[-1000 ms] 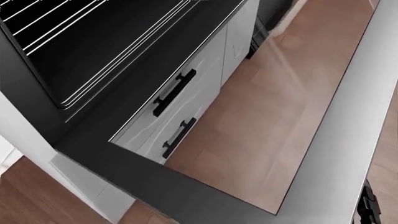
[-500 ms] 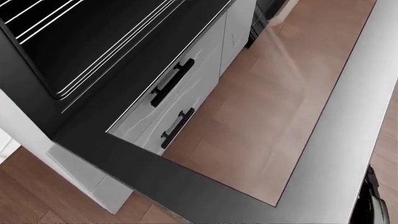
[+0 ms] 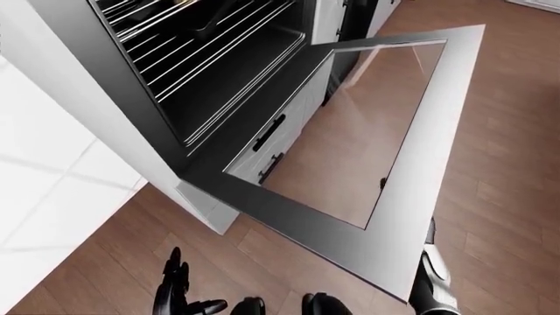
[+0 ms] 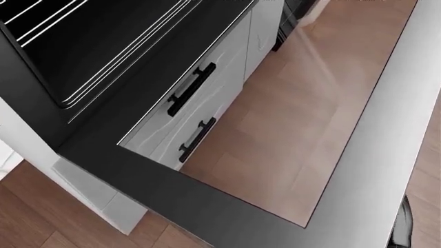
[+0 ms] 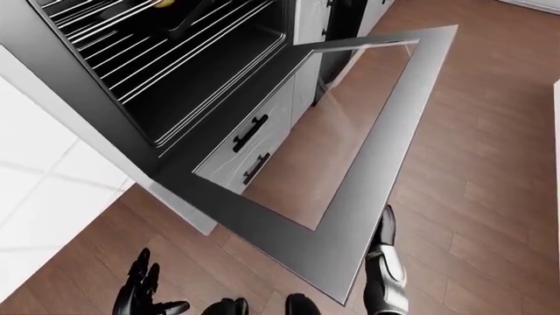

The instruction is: Close the oven door.

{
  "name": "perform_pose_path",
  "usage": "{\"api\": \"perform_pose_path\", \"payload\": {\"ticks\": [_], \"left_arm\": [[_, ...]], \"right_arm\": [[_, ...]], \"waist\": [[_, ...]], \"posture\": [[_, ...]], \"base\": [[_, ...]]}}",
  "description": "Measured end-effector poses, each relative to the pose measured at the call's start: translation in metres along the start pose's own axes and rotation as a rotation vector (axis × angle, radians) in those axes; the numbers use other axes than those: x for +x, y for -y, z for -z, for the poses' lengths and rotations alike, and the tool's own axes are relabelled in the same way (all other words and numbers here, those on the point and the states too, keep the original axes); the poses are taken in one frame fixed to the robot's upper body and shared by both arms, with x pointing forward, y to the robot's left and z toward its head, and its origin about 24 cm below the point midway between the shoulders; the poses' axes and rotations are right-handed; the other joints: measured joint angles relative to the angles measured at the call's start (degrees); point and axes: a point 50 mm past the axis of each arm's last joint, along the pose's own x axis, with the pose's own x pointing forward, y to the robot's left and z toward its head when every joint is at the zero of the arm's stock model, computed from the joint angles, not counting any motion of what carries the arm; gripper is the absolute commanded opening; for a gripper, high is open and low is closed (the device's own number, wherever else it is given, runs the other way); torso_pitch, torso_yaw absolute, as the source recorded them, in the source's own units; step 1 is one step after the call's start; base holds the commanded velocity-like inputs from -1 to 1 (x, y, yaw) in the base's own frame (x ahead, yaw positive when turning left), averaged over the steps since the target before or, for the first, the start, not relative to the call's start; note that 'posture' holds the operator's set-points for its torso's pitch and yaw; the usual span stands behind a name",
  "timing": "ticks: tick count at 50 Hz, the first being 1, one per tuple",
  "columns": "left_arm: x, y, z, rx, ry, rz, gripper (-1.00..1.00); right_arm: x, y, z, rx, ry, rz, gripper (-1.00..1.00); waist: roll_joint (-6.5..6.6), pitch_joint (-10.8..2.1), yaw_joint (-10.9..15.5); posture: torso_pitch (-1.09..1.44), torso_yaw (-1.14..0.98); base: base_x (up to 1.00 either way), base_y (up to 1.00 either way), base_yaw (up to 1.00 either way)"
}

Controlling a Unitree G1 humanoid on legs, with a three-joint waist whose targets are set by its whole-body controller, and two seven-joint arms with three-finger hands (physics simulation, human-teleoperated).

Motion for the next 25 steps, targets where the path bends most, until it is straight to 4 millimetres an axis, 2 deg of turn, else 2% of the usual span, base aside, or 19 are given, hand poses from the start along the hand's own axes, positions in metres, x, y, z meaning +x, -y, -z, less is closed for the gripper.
{"api": "perform_pose_path", "payload": {"ticks": [25], "left_arm": [[0.0, -0.002, 0.0, -0.003, -0.004, 0.0, 1.0]], "right_arm": [[0.025, -0.064, -0.058, 0.012, 0.054, -0.159, 1.0]], "waist": [[0.06, -0.56, 0.3]], "posture": [[0.32, 0.0]], "base": [[0.0, 0.0, 0.0]]}}
